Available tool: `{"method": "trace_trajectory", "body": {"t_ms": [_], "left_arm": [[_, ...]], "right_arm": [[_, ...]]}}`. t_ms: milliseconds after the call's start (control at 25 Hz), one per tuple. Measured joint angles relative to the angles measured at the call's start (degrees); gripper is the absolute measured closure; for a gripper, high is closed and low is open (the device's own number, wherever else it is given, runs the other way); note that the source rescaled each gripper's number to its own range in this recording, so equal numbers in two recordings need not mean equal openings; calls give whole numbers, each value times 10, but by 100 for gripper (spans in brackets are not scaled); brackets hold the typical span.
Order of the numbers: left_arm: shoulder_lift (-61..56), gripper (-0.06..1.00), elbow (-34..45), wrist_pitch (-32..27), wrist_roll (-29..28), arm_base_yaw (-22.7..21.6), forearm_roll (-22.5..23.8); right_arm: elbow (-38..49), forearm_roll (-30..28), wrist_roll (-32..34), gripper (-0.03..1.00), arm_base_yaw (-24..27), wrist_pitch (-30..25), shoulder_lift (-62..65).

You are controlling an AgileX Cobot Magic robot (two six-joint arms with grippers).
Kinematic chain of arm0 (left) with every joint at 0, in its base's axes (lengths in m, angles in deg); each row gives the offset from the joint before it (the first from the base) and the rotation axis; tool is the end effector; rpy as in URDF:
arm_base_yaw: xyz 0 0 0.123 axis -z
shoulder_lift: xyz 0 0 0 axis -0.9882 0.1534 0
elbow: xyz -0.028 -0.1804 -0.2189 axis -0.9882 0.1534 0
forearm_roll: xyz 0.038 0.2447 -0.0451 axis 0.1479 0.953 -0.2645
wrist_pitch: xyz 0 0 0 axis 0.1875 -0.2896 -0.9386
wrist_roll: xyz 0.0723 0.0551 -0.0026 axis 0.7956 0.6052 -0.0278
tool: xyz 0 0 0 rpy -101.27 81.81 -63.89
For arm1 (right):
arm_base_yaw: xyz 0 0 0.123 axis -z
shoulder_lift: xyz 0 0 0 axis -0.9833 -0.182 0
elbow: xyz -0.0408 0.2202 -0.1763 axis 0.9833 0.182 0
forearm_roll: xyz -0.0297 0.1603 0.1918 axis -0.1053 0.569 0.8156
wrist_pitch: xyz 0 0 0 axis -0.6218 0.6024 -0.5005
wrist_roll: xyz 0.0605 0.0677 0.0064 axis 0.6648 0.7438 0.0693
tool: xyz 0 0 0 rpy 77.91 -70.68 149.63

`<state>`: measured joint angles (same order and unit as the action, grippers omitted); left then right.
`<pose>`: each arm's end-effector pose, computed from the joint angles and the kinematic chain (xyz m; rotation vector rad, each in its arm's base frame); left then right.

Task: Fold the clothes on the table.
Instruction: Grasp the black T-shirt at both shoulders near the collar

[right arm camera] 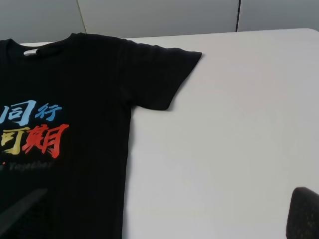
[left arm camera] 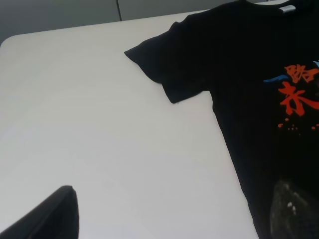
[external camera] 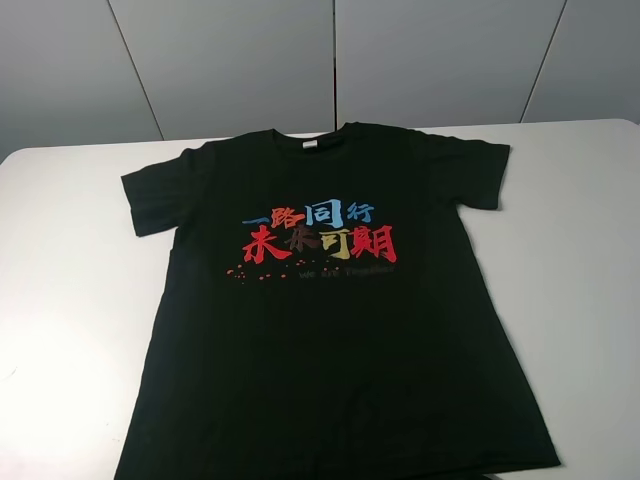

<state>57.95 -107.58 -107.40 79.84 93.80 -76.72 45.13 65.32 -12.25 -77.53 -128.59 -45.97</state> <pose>-0.0070 0.0015 0.2787 0.2602 2.0393 -0.1157 -0.0075 0.0079 0.2776 0.0095 2.0658 0.0814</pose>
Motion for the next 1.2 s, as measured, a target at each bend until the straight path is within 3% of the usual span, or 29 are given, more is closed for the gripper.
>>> {"method": "trace_trajectory", "body": {"t_ms": [1200], "left_arm": [[0, -5, 0, 0, -1, 0, 7]], "right_arm": [[0, 0, 0, -3, 0, 0, 0]]}}
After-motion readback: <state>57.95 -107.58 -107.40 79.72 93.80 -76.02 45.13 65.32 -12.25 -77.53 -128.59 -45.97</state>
